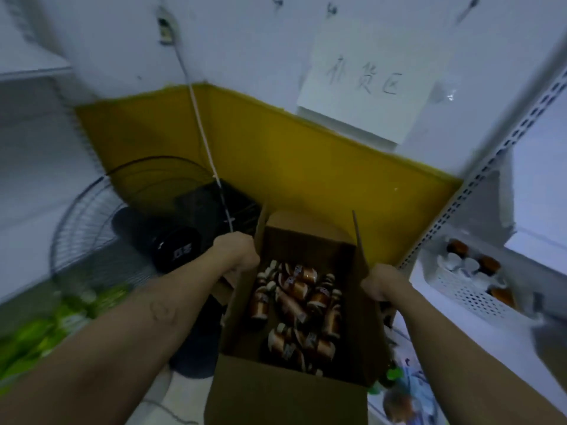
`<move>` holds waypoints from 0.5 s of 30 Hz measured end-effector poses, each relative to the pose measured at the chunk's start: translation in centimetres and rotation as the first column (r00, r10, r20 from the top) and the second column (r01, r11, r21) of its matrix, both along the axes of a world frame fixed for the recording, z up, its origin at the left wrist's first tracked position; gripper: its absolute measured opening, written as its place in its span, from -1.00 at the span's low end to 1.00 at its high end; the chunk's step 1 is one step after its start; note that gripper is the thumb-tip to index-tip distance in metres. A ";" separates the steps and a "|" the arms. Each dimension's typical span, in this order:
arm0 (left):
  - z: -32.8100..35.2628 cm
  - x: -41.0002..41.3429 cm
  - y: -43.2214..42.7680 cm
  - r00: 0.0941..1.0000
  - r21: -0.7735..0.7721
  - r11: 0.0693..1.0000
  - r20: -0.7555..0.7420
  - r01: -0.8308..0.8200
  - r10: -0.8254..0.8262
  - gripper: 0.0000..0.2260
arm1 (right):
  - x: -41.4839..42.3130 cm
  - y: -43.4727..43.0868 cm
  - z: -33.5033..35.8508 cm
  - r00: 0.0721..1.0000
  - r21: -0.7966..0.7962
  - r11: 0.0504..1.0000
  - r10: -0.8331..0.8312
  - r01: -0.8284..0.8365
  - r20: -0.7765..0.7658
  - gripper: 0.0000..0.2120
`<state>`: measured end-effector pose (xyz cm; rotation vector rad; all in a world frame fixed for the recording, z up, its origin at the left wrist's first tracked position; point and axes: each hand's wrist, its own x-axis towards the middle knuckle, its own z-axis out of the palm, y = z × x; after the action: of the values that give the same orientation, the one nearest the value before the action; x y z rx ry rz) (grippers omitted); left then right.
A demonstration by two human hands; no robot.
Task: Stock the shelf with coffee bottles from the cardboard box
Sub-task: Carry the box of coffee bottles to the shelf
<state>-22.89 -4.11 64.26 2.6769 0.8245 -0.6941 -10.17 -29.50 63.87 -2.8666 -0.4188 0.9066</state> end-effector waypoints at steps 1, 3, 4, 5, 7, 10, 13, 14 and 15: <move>-0.2 -2.0 -0.2 1.000 -0.004 1.000 -0.019 -0.015 0.014 -0.78 | -1.0 0.0 0.0 1.000 0.004 1.000 0.026 -0.026 -0.018 -0.72; -0.9 -5.9 -0.4 0.995 -0.036 0.997 -0.077 -0.063 0.060 -0.77 | -3.1 0.2 -0.2 0.995 0.007 0.996 0.087 -0.087 -0.052 -0.74; -1.3 -7.8 -0.6 0.991 -0.049 0.995 -0.108 -0.087 0.081 -0.76 | -4.3 0.4 -0.5 0.990 0.000 0.993 0.119 -0.120 -0.072 -0.74; -1.7 -9.8 -0.7 0.985 -0.063 0.991 -0.131 -0.117 0.108 -0.75 | -5.6 0.7 -0.8 0.984 -0.016 0.988 0.152 -0.154 -0.097 -0.73; -2.5 -14.1 -0.9 0.974 -0.085 0.979 -0.148 -0.183 0.169 -0.74 | -8.5 1.6 -2.0 0.961 -0.064 0.970 0.223 -0.235 -0.162 -0.72; -4.6 -21.8 -0.9 0.947 -0.127 0.949 -0.183 -0.288 0.263 -0.72 | -13.3 3.7 -4.5 0.917 -0.117 0.927 0.322 -0.356 -0.235 -0.79; -6.3 -31.0 -1.4 0.870 -0.188 0.862 -0.260 -0.472 0.420 -0.68 | -18.9 6.2 -6.0 0.869 -0.102 0.888 0.406 -0.448 -0.283 -0.81; -6.9 -34.2 -1.8 0.835 -0.204 0.822 -0.290 -0.532 0.468 -0.70 | -21.0 7.0 -6.4 0.846 -0.103 0.866 0.442 -0.489 -0.298 -0.81; -7.3 -37.4 -2.4 0.801 -0.209 0.787 -0.320 -0.580 0.506 -0.73 | -23.2 7.6 -6.8 0.824 -0.098 0.847 0.473 -0.523 -0.312 -0.82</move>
<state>-60.33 -6.54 56.97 1.9495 1.3656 -0.9157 -33.40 -21.92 57.11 -2.7539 -1.1490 1.4741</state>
